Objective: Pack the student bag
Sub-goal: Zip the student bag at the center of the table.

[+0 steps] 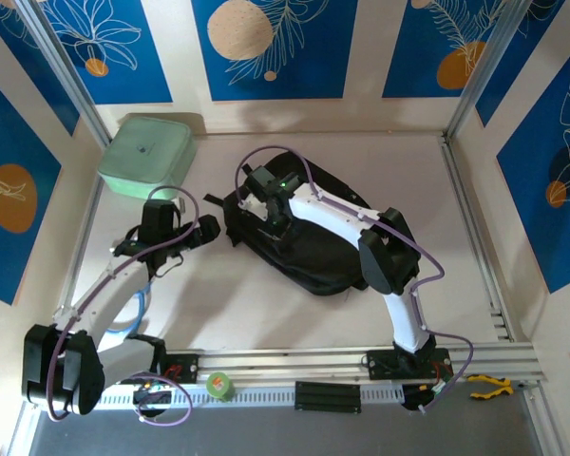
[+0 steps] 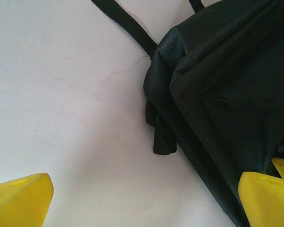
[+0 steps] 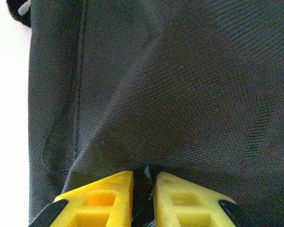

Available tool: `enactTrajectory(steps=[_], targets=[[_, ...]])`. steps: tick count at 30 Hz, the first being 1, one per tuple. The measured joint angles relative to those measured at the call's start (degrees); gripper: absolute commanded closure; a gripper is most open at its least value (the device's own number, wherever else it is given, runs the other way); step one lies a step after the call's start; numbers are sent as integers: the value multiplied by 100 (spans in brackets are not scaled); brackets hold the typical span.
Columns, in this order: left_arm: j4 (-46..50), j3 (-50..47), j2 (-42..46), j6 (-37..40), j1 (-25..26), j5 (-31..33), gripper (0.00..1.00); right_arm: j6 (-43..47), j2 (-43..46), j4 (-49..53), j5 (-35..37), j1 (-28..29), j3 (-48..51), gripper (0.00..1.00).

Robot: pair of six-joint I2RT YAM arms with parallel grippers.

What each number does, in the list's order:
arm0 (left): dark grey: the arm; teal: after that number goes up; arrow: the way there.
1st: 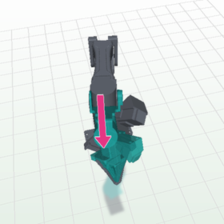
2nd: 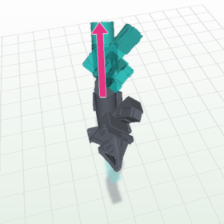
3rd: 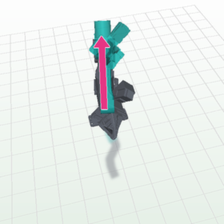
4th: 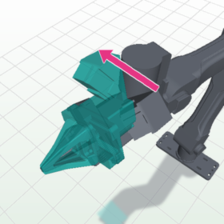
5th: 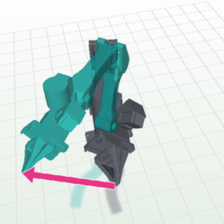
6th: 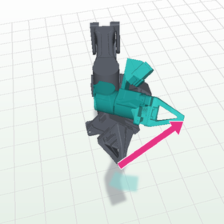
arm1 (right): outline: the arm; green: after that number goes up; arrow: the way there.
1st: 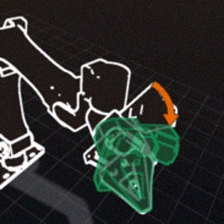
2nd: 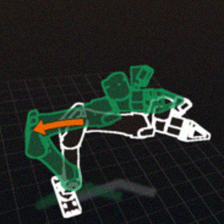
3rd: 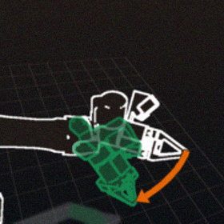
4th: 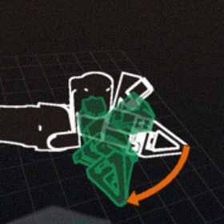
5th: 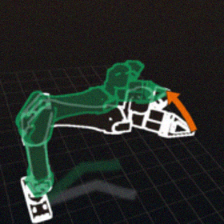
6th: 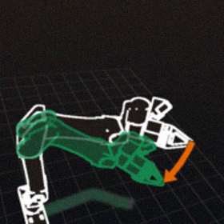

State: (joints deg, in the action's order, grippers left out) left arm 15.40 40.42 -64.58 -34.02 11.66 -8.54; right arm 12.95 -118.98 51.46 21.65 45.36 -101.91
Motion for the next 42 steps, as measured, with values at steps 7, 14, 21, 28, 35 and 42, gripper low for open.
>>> enactTrajectory(steps=[7,14,21,28,35,42], targets=[[-4,0,-2,-22,-7,-72,0,-109,0,4,-282,17,0,63],[-22,0,-13,-26,-15,-155,0,-227,-46,2,-313,0,0,79],[-251,-4,-17,-52,-20,-413,0,-382,-42,-85,-308,-61,26,100],[-1016,-203,-236,-608,4,-1213,11,-693,645,-595,-466,-190,614,100],[-2601,-723,-778,-1947,758,-1698,18,-1231,1495,-1143,-710,-374,1259,100],[-3477,-673,-1386,-2706,1484,-1700,34,-1768,1766,-1556,-994,-610,1742,100]])
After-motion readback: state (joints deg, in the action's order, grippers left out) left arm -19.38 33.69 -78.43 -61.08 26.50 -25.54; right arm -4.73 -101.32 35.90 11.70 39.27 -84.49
